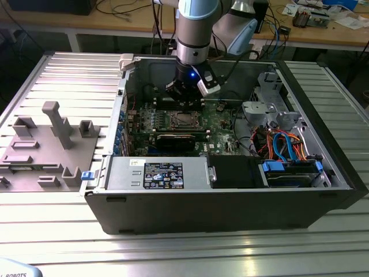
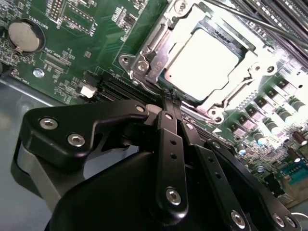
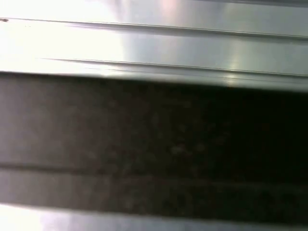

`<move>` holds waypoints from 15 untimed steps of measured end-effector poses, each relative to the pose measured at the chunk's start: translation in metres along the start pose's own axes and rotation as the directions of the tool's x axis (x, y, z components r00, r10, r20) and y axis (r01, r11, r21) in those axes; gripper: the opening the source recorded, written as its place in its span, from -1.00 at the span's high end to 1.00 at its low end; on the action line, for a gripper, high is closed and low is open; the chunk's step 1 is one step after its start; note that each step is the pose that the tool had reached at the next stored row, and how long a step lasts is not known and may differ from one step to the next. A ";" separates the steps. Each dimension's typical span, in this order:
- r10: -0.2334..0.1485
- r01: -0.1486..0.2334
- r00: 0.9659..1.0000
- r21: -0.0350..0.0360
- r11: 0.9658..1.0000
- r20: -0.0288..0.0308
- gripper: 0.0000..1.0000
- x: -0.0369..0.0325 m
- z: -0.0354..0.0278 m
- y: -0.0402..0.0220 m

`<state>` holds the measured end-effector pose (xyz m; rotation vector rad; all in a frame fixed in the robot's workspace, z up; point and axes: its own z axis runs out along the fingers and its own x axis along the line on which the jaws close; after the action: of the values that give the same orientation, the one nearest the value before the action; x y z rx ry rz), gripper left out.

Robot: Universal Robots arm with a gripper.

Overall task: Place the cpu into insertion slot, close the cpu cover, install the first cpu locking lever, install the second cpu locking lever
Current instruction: 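Install the first cpu locking lever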

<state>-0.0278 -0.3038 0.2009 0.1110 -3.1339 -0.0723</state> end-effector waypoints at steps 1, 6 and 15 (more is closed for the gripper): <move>-0.001 0.001 1.000 0.000 1.000 0.000 0.79 -0.0008 0.0001 -0.0001; -0.003 0.003 1.000 0.000 1.000 0.000 0.79 -0.0016 -0.0011 0.0000; -0.003 0.003 1.000 0.052 0.999 -0.004 0.79 -0.0012 -0.0148 -0.0020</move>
<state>-0.0263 -0.3065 0.2156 0.1159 -3.1330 0.0091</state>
